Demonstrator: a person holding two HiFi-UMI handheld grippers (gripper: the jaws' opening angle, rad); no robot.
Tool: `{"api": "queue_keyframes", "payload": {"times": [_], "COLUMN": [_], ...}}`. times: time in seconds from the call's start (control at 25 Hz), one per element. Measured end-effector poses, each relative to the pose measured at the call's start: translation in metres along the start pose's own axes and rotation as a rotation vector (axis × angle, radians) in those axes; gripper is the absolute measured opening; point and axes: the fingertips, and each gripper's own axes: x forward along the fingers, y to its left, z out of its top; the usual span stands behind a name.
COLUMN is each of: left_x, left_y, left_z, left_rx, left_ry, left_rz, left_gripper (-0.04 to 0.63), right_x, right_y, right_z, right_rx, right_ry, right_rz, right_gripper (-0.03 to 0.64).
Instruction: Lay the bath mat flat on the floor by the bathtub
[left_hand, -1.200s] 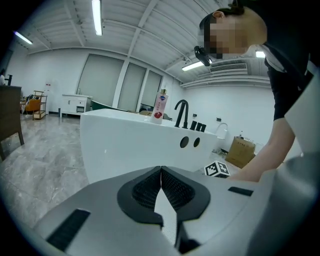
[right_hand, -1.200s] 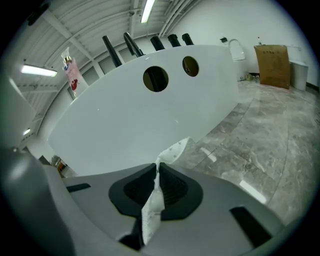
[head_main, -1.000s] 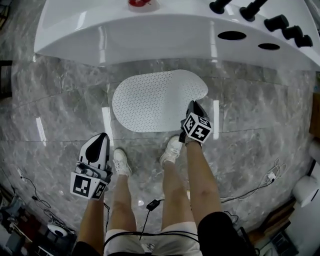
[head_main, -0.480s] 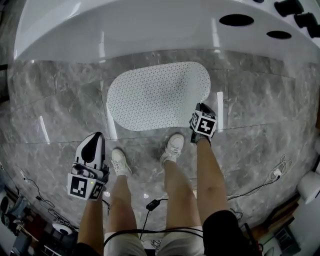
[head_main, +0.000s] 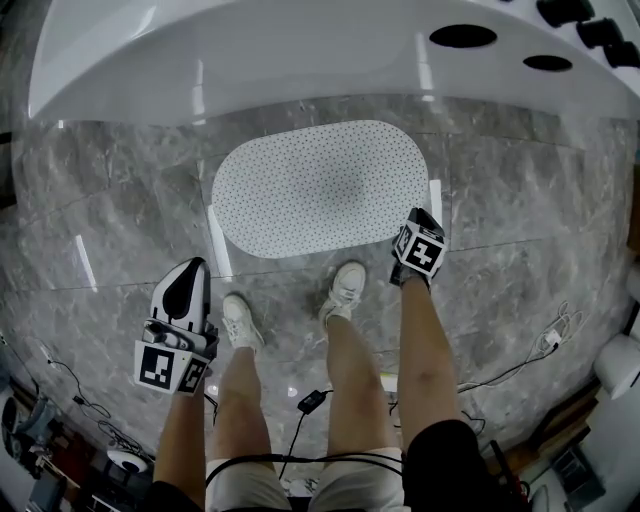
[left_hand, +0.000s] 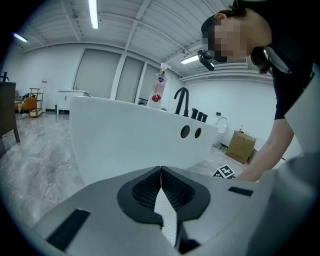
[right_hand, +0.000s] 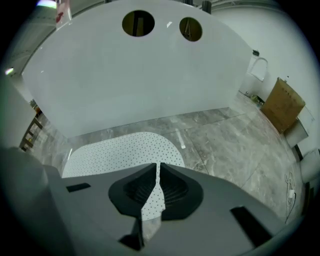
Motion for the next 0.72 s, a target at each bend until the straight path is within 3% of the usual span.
{"api": "queue_keyframes", "payload": {"times": [0.12, 0.32, 0.48, 0.72], "left_x": [-0.008, -0.031, -0.049, -0.079], "left_y": [0.012, 0.026, 0.035, 0.043], "left_z": [0.007, 0.019, 0.043, 0.079], "left_rx": [0.0, 0.024, 0.041, 0.037], "left_ry": [-0.013, -0.021, -0.051, -0.094], "left_rz": [0.017, 0.043, 0.059, 0.075], "left_gripper": [0.017, 0.017, 0.017, 0.015], "right_x": [-0.019, -0.062, -0.104, -0.182], "right_y": [0.007, 0.035, 0.058, 0.096], "right_z": [0.019, 0.052, 0.076, 0.096], "right_rx": [-0.005, 0.018, 0.037, -0.034], "right_ry": [-0.096, -0.242, -0.319, -0.383], "right_rz": [0.02, 0.162, 0.253, 0.352], "right_gripper": [0.035, 0.032, 0.032, 0.031]}}
